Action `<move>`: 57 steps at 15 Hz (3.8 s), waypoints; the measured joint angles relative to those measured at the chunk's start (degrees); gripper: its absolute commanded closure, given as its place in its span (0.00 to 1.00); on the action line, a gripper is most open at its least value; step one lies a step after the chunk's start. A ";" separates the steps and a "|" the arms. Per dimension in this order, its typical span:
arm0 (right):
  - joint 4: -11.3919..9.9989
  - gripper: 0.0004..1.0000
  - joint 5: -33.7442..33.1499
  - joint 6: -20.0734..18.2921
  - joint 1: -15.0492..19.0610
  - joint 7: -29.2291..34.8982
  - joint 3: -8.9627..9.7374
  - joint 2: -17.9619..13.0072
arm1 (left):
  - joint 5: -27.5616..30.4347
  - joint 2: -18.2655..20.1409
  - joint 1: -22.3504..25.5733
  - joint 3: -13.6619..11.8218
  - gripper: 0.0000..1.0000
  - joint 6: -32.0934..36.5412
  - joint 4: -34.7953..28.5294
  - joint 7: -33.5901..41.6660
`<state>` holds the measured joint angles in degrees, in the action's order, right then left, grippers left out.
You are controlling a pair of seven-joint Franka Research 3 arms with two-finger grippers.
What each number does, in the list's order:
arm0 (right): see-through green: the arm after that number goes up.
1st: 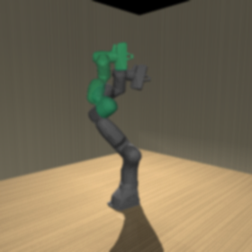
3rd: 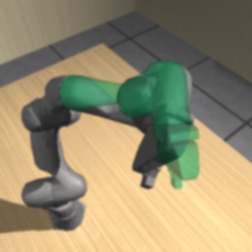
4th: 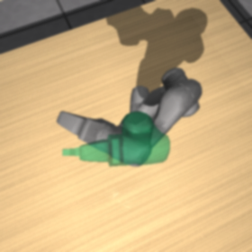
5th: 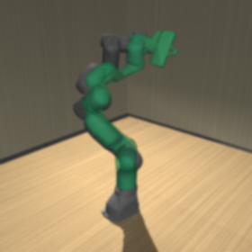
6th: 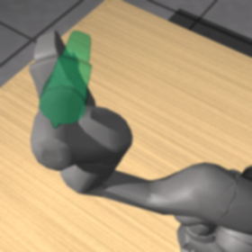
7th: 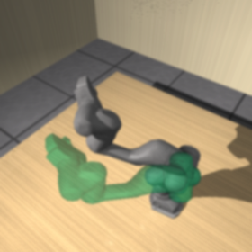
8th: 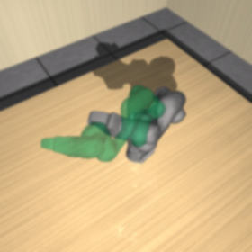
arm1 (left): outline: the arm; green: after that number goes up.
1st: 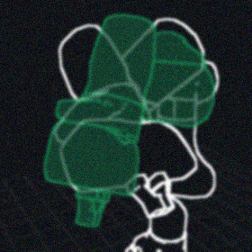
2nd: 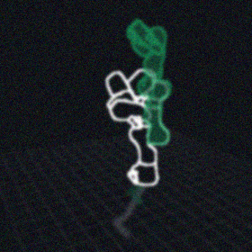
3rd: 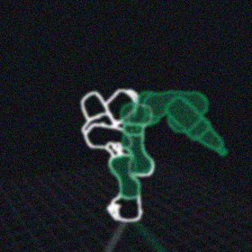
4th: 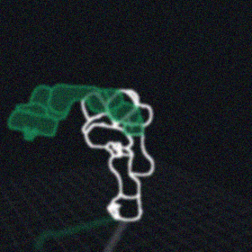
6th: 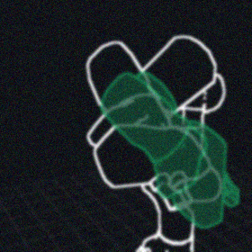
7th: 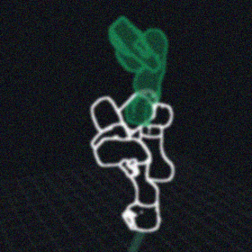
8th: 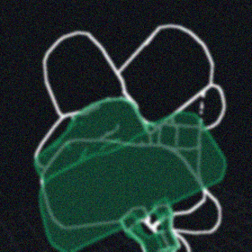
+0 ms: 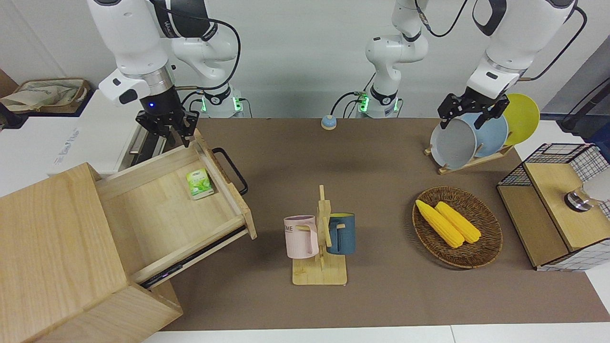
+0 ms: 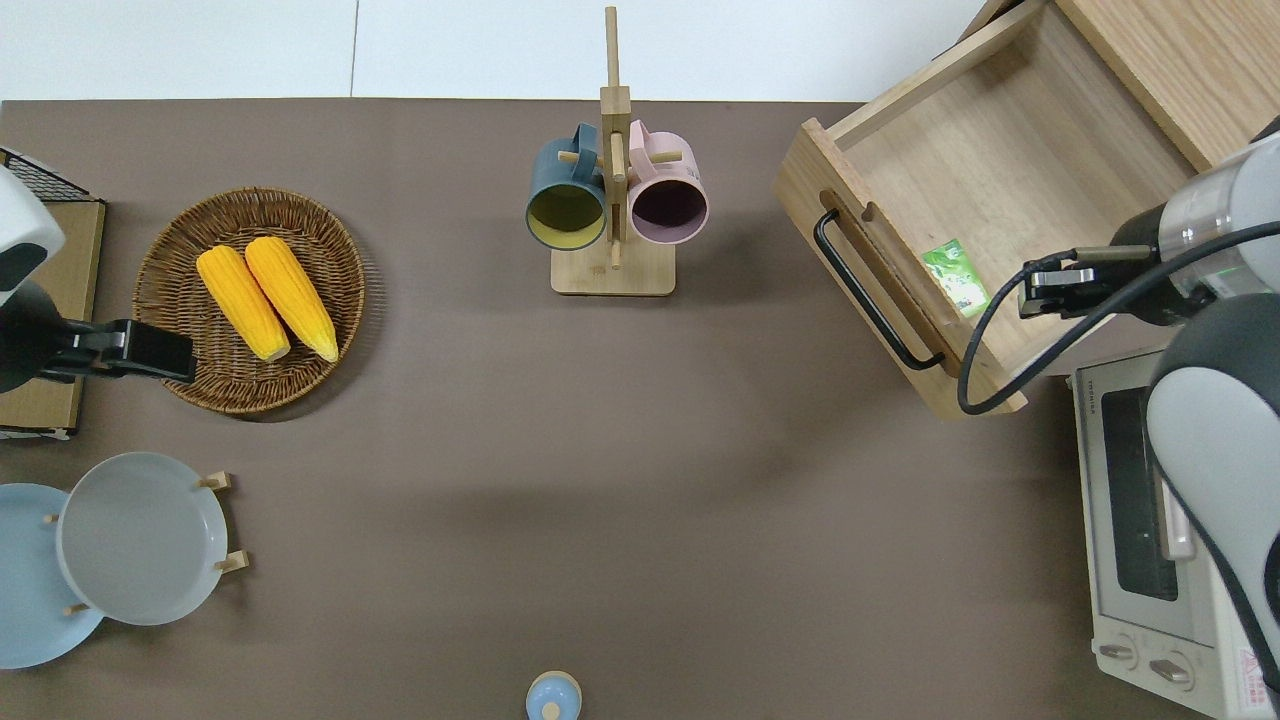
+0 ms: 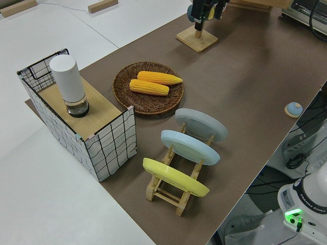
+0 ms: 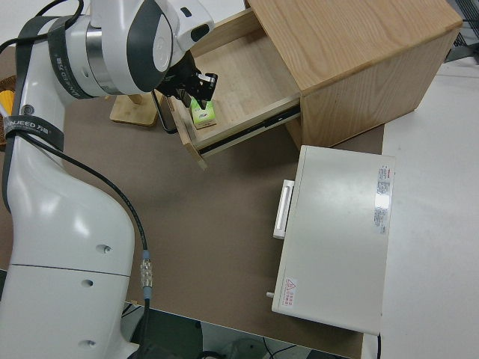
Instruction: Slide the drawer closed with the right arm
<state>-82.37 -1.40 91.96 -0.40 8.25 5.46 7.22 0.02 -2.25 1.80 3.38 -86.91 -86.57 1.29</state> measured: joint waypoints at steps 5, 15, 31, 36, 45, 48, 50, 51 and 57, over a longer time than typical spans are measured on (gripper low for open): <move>0.02 1.00 0.00 -0.01 0.00 0.00 0.06 -0.01 | 0.00 0.00 0.00 0.00 0.01 0.00 0.00 0.00; 0.51 1.00 -0.16 -4.47 0.02 0.00 -0.05 -2.27 | 0.00 0.00 0.00 0.00 0.01 0.00 0.00 0.00; 1.56 1.00 -0.20 -5.62 -8.43 24.59 0.66 -2.74 | 0.00 0.00 0.00 0.00 0.01 0.00 0.00 0.00; 1.49 1.00 -0.21 -2.50 -12.72 38.02 0.69 1.01 | 0.00 0.00 0.00 0.00 0.01 0.00 0.00 0.00; 1.21 1.00 -0.29 -0.66 -14.58 51.95 0.50 7.72 | 0.00 0.00 0.00 0.00 0.01 0.00 0.00 0.00; -0.13 1.00 -0.31 1.09 -14.59 55.58 0.48 8.75 | 0.00 0.00 0.00 0.00 0.01 0.00 0.00 0.00; -1.60 1.00 -1.52 2.54 -14.59 56.68 0.49 9.02 | 0.00 0.00 0.00 0.00 0.01 0.00 0.00 0.00; -2.27 1.00 -2.18 3.33 -14.59 57.16 0.49 9.14 | 0.00 0.00 0.00 0.00 0.01 0.00 0.00 0.00; -3.64 1.00 -2.57 7.47 -14.53 61.69 0.24 10.20 | 0.00 0.00 0.00 0.00 0.01 0.00 0.00 0.00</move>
<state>-86.02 -3.97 99.43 -14.93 69.94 5.70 17.41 0.02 -2.25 1.80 3.38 -86.91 -86.57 1.29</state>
